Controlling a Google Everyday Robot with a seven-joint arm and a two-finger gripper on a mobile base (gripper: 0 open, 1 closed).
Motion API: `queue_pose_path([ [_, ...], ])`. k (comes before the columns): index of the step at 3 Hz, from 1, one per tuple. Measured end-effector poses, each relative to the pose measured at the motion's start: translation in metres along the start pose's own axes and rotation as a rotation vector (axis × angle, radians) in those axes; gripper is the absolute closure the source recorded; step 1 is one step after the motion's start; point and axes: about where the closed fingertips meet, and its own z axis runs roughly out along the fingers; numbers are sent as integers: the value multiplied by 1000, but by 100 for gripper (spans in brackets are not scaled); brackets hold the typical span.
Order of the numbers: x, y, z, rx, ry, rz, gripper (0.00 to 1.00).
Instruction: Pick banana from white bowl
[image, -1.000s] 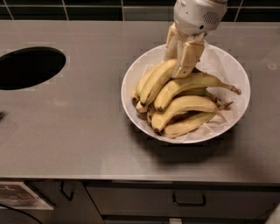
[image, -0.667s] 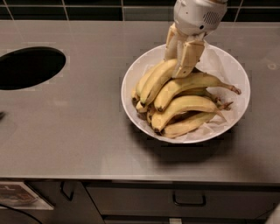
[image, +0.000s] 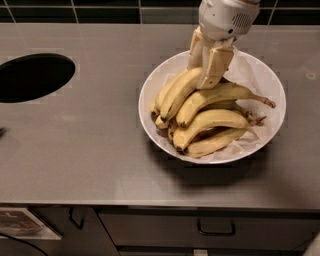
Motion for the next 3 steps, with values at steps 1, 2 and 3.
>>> queue_pose_path([
  [1,0,0,0,0,0,0,35],
  [2,0,0,0,0,0,0,12],
  [3,0,0,0,1,0,0,0],
])
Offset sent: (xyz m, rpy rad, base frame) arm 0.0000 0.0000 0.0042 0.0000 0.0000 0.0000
